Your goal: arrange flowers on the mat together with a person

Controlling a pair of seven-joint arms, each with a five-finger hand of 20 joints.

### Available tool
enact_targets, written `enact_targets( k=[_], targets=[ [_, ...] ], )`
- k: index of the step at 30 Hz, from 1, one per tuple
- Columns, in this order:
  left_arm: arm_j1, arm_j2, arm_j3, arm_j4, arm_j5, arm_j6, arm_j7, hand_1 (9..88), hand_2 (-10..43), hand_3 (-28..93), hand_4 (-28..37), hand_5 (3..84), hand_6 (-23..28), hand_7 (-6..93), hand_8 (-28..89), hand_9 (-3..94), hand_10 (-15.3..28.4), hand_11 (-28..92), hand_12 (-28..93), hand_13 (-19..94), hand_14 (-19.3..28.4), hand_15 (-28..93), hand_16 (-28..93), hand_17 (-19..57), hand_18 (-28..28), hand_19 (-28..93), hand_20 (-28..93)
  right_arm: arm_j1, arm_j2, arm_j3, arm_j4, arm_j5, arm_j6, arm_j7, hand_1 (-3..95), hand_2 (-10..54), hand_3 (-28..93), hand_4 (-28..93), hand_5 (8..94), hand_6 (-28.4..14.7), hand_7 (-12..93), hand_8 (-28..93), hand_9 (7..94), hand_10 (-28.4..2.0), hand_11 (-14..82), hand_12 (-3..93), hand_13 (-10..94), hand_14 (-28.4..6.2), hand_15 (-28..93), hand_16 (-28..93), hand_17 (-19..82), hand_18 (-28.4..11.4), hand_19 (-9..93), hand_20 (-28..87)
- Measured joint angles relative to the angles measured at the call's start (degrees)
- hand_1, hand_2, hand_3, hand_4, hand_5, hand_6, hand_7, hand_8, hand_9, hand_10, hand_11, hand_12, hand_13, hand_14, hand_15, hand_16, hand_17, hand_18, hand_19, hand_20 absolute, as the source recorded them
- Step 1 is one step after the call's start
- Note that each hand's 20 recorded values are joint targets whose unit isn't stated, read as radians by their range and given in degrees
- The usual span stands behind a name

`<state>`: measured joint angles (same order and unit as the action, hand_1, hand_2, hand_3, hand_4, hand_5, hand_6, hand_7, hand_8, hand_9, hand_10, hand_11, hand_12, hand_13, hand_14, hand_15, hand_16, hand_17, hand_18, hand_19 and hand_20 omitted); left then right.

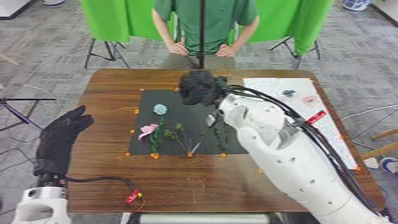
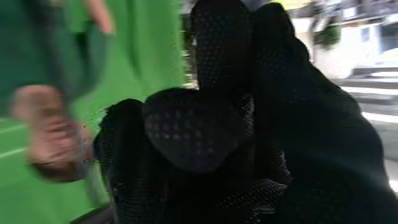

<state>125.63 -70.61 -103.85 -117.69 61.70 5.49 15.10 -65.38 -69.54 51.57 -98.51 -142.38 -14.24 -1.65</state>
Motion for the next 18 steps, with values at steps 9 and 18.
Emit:
enact_targets(
  k=[9, 18],
  targets=[
    [-0.59, 0.27, 0.62, 0.27, 0.0, -0.18, -0.19, 24.0, -2.6, 68, -19.9, 45.8, 3.3, 12.7, -6, 45.9, 12.8, 18, 15, 36, 16.9, 15, 5, 5.6, 12.9, 9, 18, 0.66, -6.0, -1.66, 4.14, -4.38, -3.22, -2.76, 62.6, -9.5, 56, -21, 83.2, 3.4, 22, 7, 93.7, -6.6, 15.7, 32.4, 94, 0.6, 62, 22, 70, -10.6, 93, 51],
    [-1.59, 0.33, 1.2, 1.02, 0.01, -0.77, -0.73, 24.1, -2.7, 68, -19.7, 45.8, 3.3, 12.6, -6, 45.9, 12.8, 18, 15, 36, 16.9, 14, 5, 5.5, 12.9, 9, 18, 0.63, -7.18, -2.05, 6.65, -8.01, -5.5, -3.83, 60.0, -9.5, 57, -21, 82.4, 3.9, 22, 6, 93.7, -6.5, 15.4, 33.0, 94, 0.5, 62, 22, 70, -11.1, 93, 53]
  ],
)
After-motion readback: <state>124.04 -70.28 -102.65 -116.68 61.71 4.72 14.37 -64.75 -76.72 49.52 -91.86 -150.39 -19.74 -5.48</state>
